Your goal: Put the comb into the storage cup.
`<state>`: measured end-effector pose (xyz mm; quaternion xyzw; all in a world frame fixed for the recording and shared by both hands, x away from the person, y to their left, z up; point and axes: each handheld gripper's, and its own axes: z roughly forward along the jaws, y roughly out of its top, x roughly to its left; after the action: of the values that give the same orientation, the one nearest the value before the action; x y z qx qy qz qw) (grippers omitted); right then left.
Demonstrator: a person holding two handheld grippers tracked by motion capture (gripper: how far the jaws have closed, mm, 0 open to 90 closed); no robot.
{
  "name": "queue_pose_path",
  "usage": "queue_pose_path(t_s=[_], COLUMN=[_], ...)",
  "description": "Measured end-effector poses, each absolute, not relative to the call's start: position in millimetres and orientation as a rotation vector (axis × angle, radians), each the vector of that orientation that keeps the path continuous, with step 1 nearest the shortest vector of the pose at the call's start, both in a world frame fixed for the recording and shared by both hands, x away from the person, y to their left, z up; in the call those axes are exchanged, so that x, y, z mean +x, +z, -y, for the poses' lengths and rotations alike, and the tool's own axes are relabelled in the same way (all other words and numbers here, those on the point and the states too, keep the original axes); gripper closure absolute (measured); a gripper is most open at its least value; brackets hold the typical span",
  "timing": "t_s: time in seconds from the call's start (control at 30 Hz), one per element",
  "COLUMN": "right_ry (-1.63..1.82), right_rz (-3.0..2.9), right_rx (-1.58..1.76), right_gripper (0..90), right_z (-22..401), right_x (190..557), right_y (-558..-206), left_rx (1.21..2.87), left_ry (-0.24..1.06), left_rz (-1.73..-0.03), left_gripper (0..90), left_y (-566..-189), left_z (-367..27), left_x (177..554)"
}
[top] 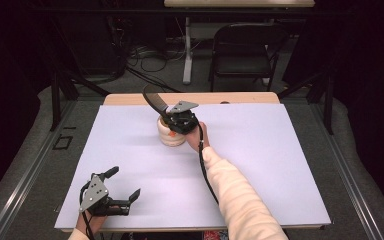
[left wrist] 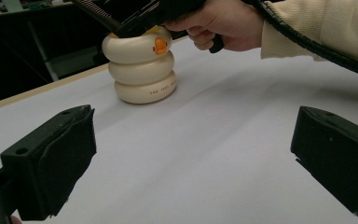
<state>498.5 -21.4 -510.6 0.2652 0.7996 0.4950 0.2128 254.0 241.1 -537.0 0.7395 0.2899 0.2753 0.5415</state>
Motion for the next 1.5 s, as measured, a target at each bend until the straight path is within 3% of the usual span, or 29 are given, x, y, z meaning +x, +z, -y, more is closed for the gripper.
queue_pose_path(t_s=[0.63, 0.83, 0.9, 1.5], right_ry=[1.327, 1.331, 1.323, 1.351], right_rz=[-2.25, -2.261, -2.266, -2.308], right_rx=[0.762, 0.765, 0.782, 0.822], right_gripper=[64.5, 53.8, 46.4, 21.4], right_z=[22, 23, 24, 42], right_x=[500, 498, 498, 485], right_y=[-510, -506, -504, -478], left_rx=[1.758, 1.759, 1.757, 1.755], left_ry=[0.653, 0.653, 0.654, 0.654], left_rz=[-0.687, -0.687, -0.689, -0.692], left_gripper=[0.3, 0.3, 0.3, 0.3], left_y=[-537, -537, -537, -537], left_z=[-241, -241, -241, -241], left_x=[254, 254, 254, 254])
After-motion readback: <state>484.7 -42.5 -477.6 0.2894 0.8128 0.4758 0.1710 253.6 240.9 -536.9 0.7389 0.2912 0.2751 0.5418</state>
